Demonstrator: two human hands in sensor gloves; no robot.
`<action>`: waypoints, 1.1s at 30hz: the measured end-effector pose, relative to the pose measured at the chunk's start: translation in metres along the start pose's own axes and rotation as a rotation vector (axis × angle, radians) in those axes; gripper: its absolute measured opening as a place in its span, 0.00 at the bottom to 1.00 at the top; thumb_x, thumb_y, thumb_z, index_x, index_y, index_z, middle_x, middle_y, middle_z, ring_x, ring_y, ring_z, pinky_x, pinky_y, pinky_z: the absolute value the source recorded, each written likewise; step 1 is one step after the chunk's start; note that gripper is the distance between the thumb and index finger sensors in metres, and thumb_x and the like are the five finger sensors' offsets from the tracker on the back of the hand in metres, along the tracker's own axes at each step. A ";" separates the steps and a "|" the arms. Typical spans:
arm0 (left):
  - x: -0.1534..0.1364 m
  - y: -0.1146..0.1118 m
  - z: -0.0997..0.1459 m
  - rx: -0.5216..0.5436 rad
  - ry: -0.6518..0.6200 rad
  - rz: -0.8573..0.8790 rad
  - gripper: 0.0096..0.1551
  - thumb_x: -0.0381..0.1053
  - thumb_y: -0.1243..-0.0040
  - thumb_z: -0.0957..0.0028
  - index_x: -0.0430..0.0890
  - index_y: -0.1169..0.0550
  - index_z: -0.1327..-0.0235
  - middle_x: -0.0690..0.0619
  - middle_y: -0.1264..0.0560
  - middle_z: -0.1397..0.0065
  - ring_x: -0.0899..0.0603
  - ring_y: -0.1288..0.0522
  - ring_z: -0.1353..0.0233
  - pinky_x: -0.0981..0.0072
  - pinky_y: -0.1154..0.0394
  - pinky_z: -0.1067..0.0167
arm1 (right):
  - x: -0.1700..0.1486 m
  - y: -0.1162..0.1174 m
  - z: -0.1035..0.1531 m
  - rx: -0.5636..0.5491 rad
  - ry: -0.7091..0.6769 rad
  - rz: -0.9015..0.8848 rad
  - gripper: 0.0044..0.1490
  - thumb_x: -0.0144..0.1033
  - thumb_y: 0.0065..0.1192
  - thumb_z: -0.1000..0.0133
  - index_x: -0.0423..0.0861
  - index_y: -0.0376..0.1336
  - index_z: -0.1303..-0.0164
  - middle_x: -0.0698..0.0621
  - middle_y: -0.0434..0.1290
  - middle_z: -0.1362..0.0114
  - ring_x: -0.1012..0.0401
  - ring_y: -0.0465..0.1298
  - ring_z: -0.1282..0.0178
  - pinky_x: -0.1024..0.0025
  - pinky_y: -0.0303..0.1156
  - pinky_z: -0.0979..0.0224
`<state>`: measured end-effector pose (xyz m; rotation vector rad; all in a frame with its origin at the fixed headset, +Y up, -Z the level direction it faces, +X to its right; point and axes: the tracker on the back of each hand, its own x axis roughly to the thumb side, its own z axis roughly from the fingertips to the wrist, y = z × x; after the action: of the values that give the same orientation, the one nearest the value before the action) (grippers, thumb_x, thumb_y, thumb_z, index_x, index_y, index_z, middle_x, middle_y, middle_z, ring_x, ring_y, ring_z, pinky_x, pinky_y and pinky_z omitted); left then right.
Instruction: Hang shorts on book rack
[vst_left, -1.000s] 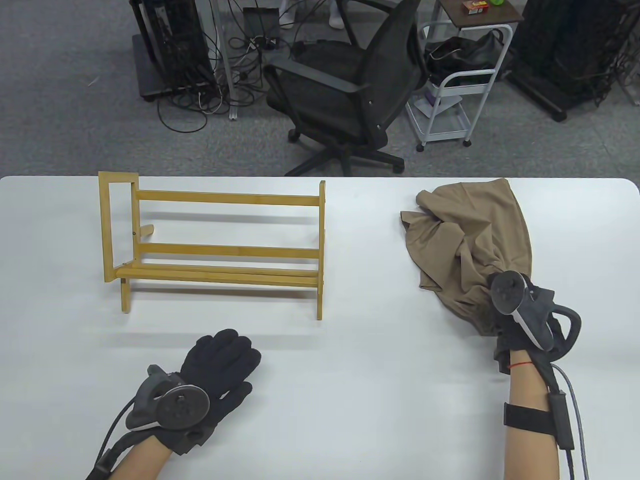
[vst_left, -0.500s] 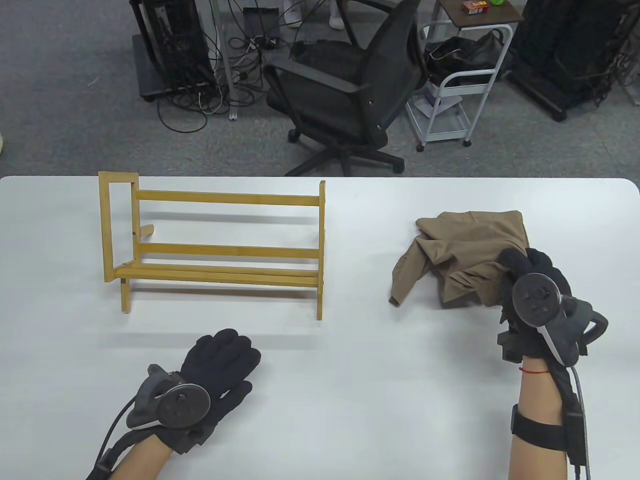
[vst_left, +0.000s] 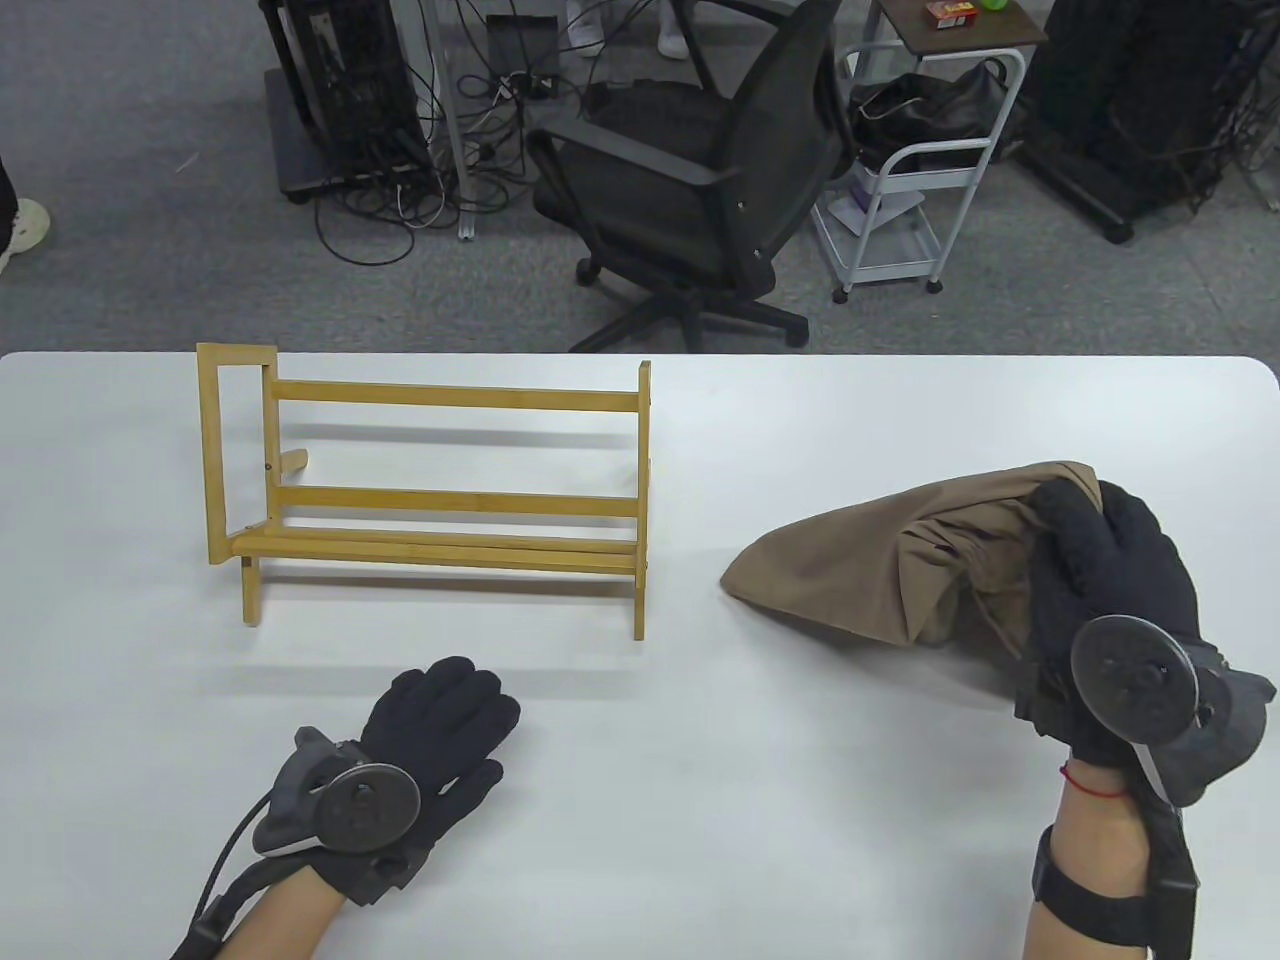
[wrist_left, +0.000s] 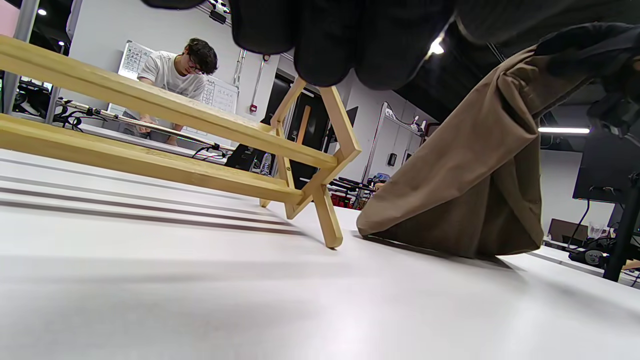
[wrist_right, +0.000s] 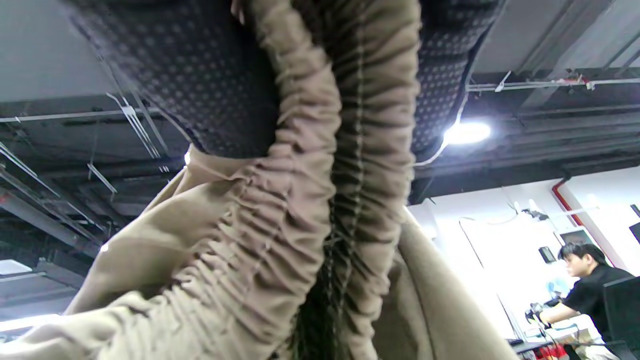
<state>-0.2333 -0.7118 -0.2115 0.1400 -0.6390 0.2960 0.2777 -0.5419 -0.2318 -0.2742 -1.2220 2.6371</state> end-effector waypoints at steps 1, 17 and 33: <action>0.000 0.000 0.000 -0.001 0.001 0.001 0.34 0.64 0.50 0.48 0.54 0.26 0.28 0.52 0.32 0.19 0.37 0.38 0.17 0.34 0.43 0.28 | 0.002 -0.005 0.001 -0.020 -0.006 -0.010 0.26 0.42 0.75 0.49 0.68 0.68 0.41 0.53 0.74 0.29 0.58 0.82 0.40 0.65 0.82 0.36; -0.001 0.002 0.000 0.013 -0.002 0.000 0.34 0.64 0.51 0.48 0.54 0.26 0.28 0.52 0.32 0.19 0.37 0.38 0.17 0.34 0.43 0.28 | 0.017 -0.047 0.011 -0.123 -0.058 -0.092 0.27 0.42 0.75 0.49 0.68 0.68 0.41 0.53 0.74 0.29 0.58 0.82 0.40 0.66 0.82 0.35; -0.002 0.003 0.001 0.029 -0.004 -0.003 0.35 0.64 0.50 0.48 0.54 0.26 0.28 0.52 0.32 0.19 0.37 0.38 0.17 0.34 0.42 0.29 | 0.056 -0.066 0.025 -0.073 -0.198 -0.195 0.26 0.43 0.75 0.50 0.68 0.69 0.42 0.53 0.75 0.30 0.58 0.82 0.41 0.65 0.82 0.36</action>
<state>-0.2370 -0.7099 -0.2117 0.1691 -0.6390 0.3024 0.2258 -0.5030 -0.1697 0.0936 -1.3324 2.5009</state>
